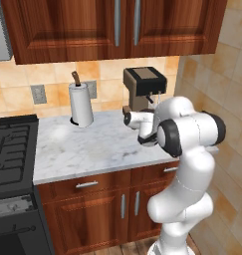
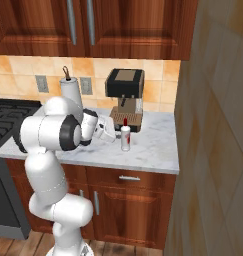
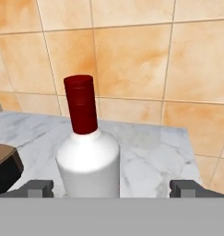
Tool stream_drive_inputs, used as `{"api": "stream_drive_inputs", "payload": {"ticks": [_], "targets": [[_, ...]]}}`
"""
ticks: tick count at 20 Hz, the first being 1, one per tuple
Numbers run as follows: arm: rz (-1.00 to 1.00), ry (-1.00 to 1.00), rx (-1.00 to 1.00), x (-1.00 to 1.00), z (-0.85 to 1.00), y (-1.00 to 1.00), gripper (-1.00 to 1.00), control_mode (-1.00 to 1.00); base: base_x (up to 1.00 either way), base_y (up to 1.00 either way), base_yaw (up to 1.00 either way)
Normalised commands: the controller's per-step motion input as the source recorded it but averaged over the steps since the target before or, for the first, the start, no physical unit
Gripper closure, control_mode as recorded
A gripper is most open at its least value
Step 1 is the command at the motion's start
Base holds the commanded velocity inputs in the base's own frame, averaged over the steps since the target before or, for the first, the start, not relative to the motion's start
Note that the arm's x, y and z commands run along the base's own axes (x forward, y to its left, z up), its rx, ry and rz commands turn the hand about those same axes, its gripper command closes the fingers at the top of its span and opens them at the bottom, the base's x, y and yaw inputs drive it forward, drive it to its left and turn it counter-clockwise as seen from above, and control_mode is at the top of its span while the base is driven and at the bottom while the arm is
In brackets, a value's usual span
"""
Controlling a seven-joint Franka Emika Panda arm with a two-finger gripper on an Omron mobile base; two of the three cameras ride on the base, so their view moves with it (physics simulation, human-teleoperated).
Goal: Place the drinks on the dining counter in a tight cluster.
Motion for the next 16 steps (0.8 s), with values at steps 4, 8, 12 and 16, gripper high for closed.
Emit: {"api": "stream_drive_inputs", "payload": {"ticks": [4,8,12,16], "targets": [[0.0,0.0,0.0,0.24,-0.19,0.0,-1.0,-1.0,0.0,0.0,0.0],[0.0,0.0,0.0,0.2,-0.19,0.0,-1.0,-1.0,0.0,0.0,0.0],[0.0,0.0,0.0,0.15,-0.14,-0.01,-1.0,-1.0,0.0,0.0,0.0],[0.0,0.0,0.0,0.13,-0.14,-0.09,-1.0,-1.0,0.0,0.0,0.0]]}}
